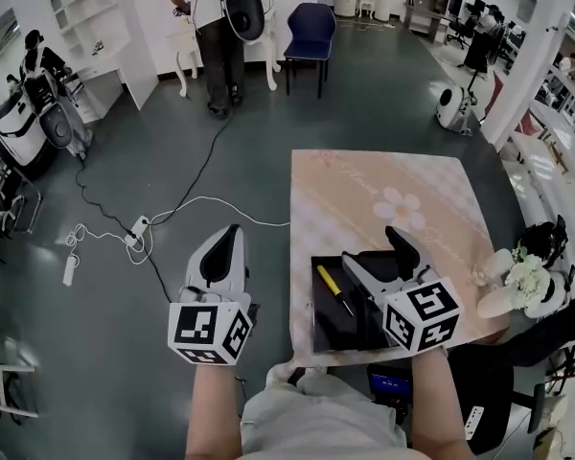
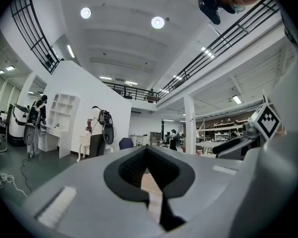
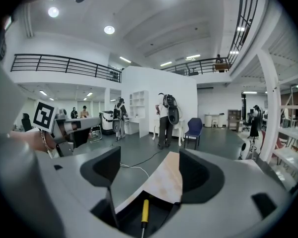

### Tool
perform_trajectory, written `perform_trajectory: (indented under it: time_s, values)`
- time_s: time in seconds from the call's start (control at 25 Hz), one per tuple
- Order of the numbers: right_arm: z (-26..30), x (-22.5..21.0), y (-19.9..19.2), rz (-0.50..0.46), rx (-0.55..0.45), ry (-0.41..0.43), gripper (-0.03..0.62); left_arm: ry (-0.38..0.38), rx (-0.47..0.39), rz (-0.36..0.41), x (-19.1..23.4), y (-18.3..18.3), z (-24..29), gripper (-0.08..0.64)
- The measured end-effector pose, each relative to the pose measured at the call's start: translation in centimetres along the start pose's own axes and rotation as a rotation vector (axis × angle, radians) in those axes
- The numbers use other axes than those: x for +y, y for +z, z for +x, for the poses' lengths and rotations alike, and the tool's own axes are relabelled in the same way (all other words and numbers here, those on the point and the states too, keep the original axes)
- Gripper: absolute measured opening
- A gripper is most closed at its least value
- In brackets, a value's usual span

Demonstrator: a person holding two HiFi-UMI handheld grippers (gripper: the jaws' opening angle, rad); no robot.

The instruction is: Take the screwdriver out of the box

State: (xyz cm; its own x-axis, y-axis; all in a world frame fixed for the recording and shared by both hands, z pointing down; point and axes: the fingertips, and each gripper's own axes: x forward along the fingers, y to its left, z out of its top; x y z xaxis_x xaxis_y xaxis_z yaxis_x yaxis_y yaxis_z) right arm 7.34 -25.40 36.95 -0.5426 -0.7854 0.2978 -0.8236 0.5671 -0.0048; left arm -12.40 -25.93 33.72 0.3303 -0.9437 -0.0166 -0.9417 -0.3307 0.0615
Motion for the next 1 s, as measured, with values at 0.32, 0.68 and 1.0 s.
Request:
perform_trajectory:
  time_s: [0.32,0.68,1.0]
  values:
    - [1.8,1.1,-4.4,0.049,0.176,-0.012,0.356,-0.059,0.017,-0.005,0.7,-0.5,1.0,0.005]
    - [4.9,1.5,-10.4,0.064,0.372,-0.026,0.236,-0.075,0.034,-0.018,2.6,-1.6,1.6,0.005]
    - [8.2,2.4,-15.8,0.067,0.605,0.039,0.219,-0.063,0.056,-0.038,4.6,-2.8,1.8,0.005]
